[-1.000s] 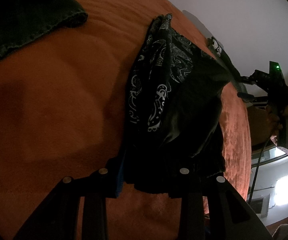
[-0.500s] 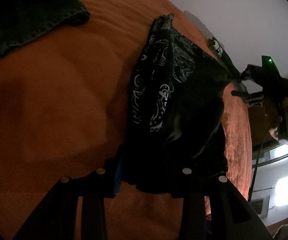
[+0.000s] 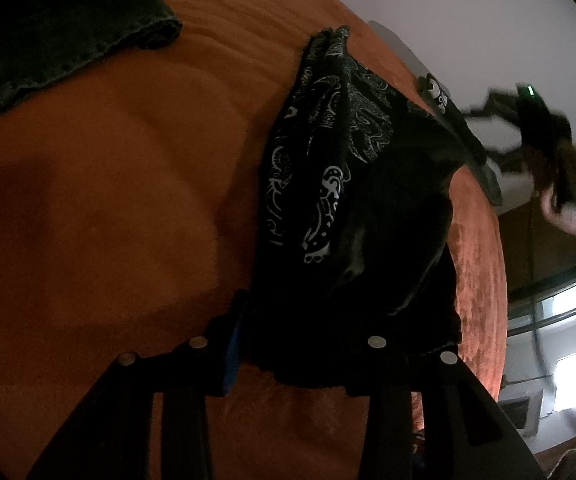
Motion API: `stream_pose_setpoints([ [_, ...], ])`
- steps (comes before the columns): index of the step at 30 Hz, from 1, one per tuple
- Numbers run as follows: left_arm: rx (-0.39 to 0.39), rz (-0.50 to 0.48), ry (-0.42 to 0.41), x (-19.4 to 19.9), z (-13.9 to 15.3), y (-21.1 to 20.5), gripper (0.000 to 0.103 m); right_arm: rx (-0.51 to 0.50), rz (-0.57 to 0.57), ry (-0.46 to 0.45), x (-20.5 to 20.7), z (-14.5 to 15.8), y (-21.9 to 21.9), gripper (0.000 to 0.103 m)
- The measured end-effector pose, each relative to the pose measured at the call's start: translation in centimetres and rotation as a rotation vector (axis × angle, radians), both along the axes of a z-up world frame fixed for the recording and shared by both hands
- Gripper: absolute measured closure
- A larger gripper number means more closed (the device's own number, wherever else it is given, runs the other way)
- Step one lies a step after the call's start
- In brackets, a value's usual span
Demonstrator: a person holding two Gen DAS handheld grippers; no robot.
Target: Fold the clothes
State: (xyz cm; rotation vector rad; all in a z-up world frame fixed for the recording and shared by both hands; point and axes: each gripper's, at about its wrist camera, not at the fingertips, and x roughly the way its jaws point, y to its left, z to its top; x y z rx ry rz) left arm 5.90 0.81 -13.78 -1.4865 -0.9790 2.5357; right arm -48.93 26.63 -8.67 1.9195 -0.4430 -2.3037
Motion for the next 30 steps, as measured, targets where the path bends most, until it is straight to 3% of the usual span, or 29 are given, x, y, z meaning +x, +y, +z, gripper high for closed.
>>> stream_pose_setpoints([
  [5, 0.006, -0.004, -0.007, -0.1, 0.0, -0.1, 0.062, -0.146, -0.111, -0.209, -4.4, -2.1, -1.0, 0.041],
  [8, 0.007, -0.007, -0.012, -0.2, 0.0, -0.1, 0.062, -0.118, -0.157, -0.317, -5.6, -4.5, -1.7, 0.041],
  [11, 0.006, -0.018, -0.013, -0.4, 0.0, -0.1, 0.062, -0.028, -0.237, -0.374, -6.3, -6.7, -1.5, 0.041],
  [15, 0.018, -0.023, -0.018, -0.7, -0.3, -0.3, 0.062, -0.006, -0.275, -0.41, -6.6, -8.1, -1.2, 0.043],
  [16, 0.019, -0.023, -0.018, -0.8, -0.3, -0.3, 0.062, 0.002, -0.267, -0.41, -6.7, -8.2, -1.3, 0.053],
  [17, 0.021, -0.024, -0.019, -0.8, -0.4, -0.4, 0.062, 0.012, -0.24, -0.402, -6.7, -8.2, -1.6, 0.078],
  [18, 0.022, -0.024, -0.019, -0.8, -0.4, -0.4, 0.062, 0.022, -0.213, -0.393, -6.8, -8.1, -1.9, 0.095],
  [19, 0.024, -0.025, -0.018, -0.8, -0.4, -0.4, 0.062, 0.027, -0.196, -0.38, -6.8, -7.8, -2.2, 0.103],
  [25, 0.036, -0.025, -0.014, -0.6, -0.3, -0.7, 0.062, 0.015, -0.176, -0.259, -6.7, -4.3, -3.6, 0.103],
  [27, 0.044, -0.023, -0.013, -0.5, -0.3, -0.8, 0.062, 0.039, -0.201, -0.265, -6.9, -3.7, -3.5, 0.094],
  [28, 0.049, -0.023, -0.014, -0.4, -0.3, -0.9, 0.062, 0.067, -0.201, -0.282, -7.2, -3.8, -3.5, 0.059],
  [29, 0.051, -0.023, -0.014, -0.4, -0.3, -0.9, 0.062, 0.103, -0.177, -0.293, -7.5, -3.9, -3.6, 0.016],
  [30, 0.052, -0.026, -0.013, -0.4, -0.3, -0.9, 0.062, 0.142, -0.123, -0.292, -7.7, -4.1, -4.1, 0.007],
])
